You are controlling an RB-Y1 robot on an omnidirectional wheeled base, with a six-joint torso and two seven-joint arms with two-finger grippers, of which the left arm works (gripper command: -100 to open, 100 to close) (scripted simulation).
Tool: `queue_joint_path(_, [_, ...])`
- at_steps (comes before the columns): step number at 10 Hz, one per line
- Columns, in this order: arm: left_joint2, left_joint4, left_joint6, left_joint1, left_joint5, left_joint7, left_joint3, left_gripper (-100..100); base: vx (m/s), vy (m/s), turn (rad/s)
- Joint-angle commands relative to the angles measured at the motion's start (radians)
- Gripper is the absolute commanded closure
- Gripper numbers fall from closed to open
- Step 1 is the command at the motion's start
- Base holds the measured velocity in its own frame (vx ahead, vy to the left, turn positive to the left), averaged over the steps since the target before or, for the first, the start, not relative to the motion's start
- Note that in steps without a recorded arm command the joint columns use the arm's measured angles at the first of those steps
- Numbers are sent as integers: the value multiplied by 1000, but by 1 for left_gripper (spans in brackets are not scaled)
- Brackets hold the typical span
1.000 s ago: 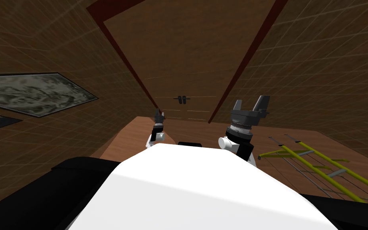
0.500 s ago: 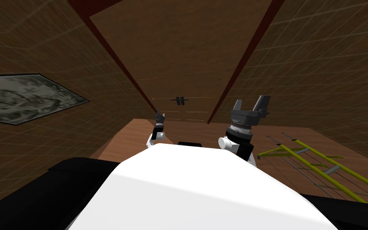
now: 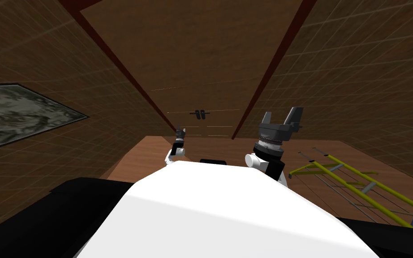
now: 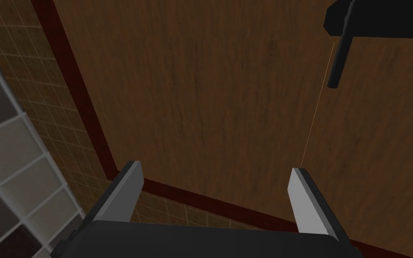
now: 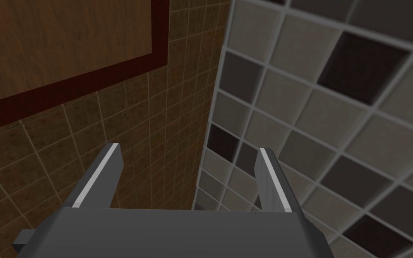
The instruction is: Pull the door open
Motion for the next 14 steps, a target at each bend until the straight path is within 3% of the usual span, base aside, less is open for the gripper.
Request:
queue_joint_path(1, [9, 38, 0, -14, 2, 8, 0, -100, 93, 10, -79])
queue_joint_path(14, [98, 310, 4, -123, 24, 72, 12, -100, 98, 17, -73])
